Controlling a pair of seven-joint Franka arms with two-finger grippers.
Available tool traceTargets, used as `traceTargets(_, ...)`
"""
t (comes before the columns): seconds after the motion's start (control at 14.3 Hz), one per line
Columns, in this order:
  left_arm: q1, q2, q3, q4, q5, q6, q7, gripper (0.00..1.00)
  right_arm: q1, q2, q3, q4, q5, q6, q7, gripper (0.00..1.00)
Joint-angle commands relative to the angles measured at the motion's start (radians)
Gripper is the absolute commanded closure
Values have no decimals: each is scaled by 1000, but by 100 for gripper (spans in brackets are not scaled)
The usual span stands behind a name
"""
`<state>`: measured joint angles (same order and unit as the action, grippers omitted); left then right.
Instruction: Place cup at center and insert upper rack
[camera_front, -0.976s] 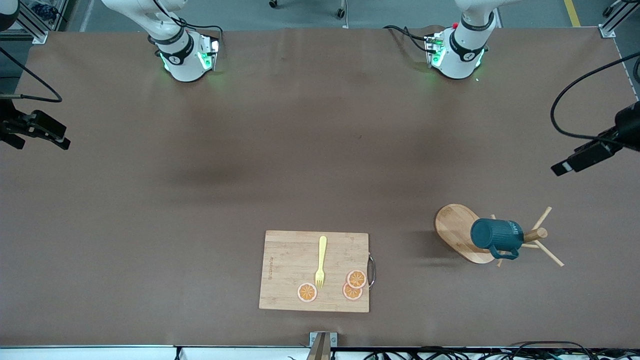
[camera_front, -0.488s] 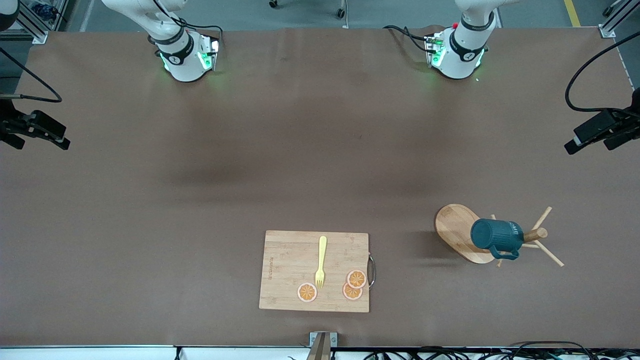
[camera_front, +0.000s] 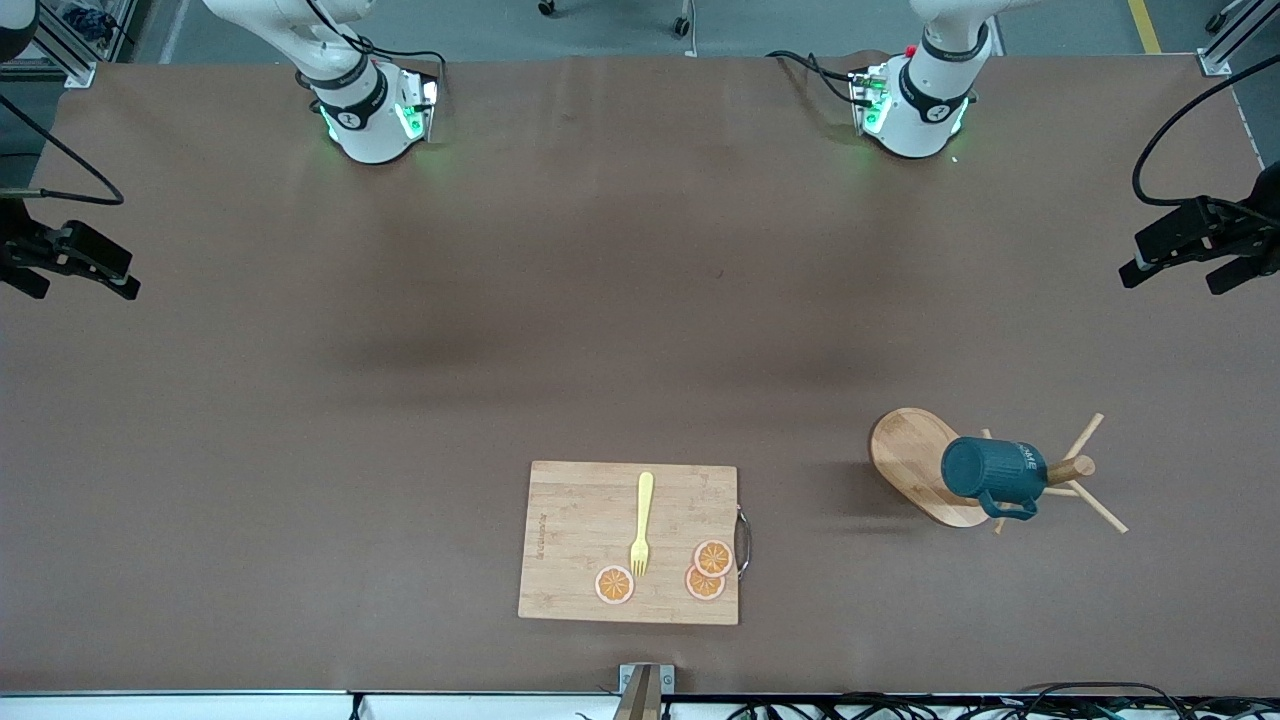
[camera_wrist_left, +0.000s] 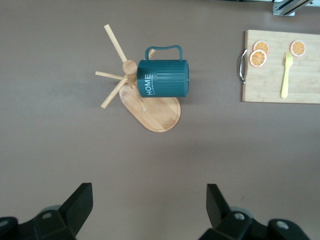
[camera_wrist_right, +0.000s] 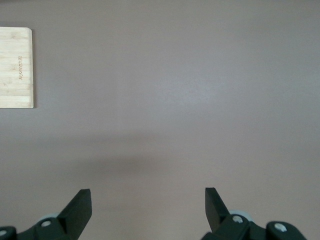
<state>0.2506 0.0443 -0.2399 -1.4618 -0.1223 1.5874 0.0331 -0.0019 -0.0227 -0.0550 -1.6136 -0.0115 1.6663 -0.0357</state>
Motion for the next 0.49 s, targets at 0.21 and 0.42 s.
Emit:
traceTargets(0.21,-39,-21,10,-6,43,-3,21,0,-6,-16,3,-11,2,6,2,0)
traceTargets(0.42,-164,-17,96,-5,61,3,4,0,-6,-16,3,-12,2,7,2,0)
